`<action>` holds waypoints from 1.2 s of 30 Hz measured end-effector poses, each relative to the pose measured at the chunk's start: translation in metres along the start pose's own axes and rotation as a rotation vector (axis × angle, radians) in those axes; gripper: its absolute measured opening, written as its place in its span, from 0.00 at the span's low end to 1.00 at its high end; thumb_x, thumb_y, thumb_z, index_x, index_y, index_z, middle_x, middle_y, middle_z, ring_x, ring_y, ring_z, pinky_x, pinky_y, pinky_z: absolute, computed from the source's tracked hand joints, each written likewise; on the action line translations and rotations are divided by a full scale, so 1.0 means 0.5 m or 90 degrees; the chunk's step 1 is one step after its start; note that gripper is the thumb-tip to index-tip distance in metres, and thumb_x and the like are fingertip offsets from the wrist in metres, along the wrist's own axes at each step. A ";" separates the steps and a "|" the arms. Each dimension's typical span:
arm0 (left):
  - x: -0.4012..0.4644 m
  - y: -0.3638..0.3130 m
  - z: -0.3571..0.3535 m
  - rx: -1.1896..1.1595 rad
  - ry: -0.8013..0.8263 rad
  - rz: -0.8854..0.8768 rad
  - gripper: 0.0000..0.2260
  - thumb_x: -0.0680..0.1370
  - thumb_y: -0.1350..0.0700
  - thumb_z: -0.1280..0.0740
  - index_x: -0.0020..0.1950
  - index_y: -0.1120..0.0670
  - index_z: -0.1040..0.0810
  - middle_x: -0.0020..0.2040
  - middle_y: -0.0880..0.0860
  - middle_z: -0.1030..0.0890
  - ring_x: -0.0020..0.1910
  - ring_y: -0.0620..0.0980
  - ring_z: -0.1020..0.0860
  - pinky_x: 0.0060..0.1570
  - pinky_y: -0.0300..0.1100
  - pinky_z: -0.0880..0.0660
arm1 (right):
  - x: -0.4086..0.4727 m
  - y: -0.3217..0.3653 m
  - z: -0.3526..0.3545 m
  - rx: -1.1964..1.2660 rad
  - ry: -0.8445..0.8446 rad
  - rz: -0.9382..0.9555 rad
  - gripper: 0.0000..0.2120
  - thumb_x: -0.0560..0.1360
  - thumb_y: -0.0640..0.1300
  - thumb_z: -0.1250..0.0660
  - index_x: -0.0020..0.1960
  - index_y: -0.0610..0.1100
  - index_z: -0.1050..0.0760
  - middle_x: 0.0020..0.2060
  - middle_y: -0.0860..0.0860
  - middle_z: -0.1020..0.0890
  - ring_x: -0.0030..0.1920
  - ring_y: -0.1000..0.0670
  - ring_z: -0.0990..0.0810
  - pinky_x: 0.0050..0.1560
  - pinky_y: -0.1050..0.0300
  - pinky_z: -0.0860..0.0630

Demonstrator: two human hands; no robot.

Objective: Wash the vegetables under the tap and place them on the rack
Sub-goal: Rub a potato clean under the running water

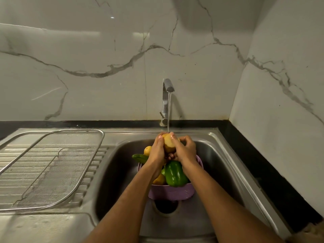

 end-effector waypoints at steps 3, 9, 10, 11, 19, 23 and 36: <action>0.004 0.005 0.001 0.028 -0.012 0.000 0.18 0.88 0.44 0.49 0.74 0.47 0.29 0.56 0.61 0.21 0.36 0.46 0.22 0.32 0.37 0.24 | 0.008 0.004 0.004 -0.007 0.007 -0.009 0.15 0.81 0.59 0.33 0.54 0.47 0.25 0.50 0.47 0.18 0.49 0.46 0.16 0.48 0.49 0.15; 0.001 -0.008 0.013 0.024 -0.067 0.018 0.22 0.86 0.39 0.50 0.74 0.49 0.31 0.52 0.61 0.19 0.40 0.50 0.18 0.39 0.41 0.20 | 0.001 0.003 -0.003 0.066 0.145 -0.024 0.14 0.79 0.49 0.27 0.63 0.49 0.24 0.55 0.45 0.17 0.47 0.42 0.13 0.41 0.52 0.15; 0.002 -0.009 0.014 0.035 -0.070 0.016 0.23 0.86 0.38 0.50 0.75 0.48 0.32 0.58 0.61 0.19 0.48 0.54 0.16 0.40 0.41 0.19 | -0.002 0.005 -0.003 0.067 0.143 -0.015 0.16 0.78 0.49 0.26 0.63 0.48 0.24 0.55 0.46 0.17 0.47 0.44 0.13 0.39 0.54 0.15; 0.001 -0.009 0.015 0.046 -0.073 0.014 0.24 0.86 0.38 0.51 0.76 0.48 0.33 0.62 0.62 0.20 0.55 0.57 0.18 0.42 0.41 0.18 | -0.005 0.006 -0.004 0.069 0.135 -0.005 0.18 0.77 0.49 0.25 0.64 0.48 0.24 0.55 0.48 0.18 0.47 0.45 0.13 0.39 0.54 0.15; -0.002 -0.017 0.010 0.074 -0.093 0.040 0.30 0.84 0.33 0.53 0.80 0.48 0.36 0.68 0.62 0.23 0.65 0.60 0.21 0.60 0.51 0.20 | -0.001 0.007 0.002 0.048 0.133 0.009 0.18 0.77 0.50 0.26 0.64 0.47 0.24 0.57 0.48 0.18 0.47 0.46 0.12 0.44 0.49 0.13; -0.006 -0.019 0.012 0.058 -0.089 0.033 0.26 0.85 0.36 0.51 0.74 0.51 0.30 0.59 0.61 0.19 0.52 0.53 0.17 0.41 0.41 0.19 | 0.004 0.005 -0.004 -0.016 0.088 0.028 0.14 0.82 0.52 0.32 0.63 0.47 0.24 0.56 0.47 0.18 0.47 0.46 0.13 0.40 0.51 0.14; -0.016 -0.025 0.008 0.089 -0.057 -0.013 0.21 0.87 0.41 0.51 0.73 0.49 0.29 0.60 0.61 0.20 0.55 0.58 0.18 0.51 0.49 0.19 | 0.001 0.026 0.018 0.032 0.101 -0.015 0.11 0.80 0.51 0.28 0.55 0.46 0.25 0.53 0.43 0.18 0.44 0.40 0.12 0.35 0.54 0.16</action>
Point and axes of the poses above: each hand's wrist, its own x-axis towards the middle knuckle, its own z-axis out of the back of the hand, y = z × x, the point moved 1 cm from there along x, towards the middle knuckle
